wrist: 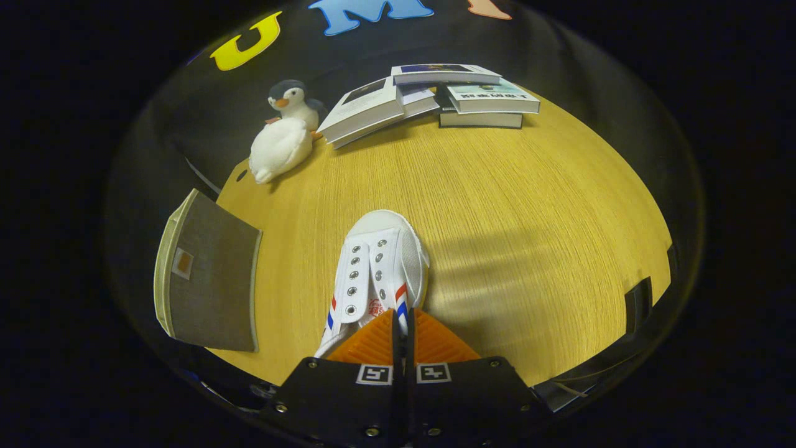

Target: Open the storage box then place both shoes into the box .Put the left shoe in first, then the right shoe, with the right side of both shoes facing outward in a uniform manner.

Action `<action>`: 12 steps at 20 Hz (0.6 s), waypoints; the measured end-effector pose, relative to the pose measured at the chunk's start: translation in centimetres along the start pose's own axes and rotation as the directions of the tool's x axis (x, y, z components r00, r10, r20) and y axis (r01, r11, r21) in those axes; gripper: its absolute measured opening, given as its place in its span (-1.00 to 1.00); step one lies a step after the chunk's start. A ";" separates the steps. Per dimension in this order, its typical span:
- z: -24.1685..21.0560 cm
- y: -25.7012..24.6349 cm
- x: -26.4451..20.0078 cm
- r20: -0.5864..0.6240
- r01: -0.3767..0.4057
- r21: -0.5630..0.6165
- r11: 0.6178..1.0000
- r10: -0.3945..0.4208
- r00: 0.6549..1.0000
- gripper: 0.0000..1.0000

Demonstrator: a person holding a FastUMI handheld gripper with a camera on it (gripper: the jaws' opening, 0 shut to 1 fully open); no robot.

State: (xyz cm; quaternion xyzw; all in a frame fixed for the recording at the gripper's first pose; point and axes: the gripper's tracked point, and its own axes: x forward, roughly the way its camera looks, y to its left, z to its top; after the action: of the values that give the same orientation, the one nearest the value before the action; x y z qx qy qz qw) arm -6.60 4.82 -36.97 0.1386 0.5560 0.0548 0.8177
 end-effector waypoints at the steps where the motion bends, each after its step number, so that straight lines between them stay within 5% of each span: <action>1: 0.5 0.4 -0.5 0.012 -0.006 0.001 1.000 0.006 1.000 -1.00; 12: 3.7 7.9 -4.8 0.074 -0.165 0.031 0.986 0.162 0.984 -1.00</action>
State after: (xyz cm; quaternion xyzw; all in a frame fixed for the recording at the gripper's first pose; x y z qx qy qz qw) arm -4.45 10.59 -29.08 0.2010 0.5140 0.1065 0.8271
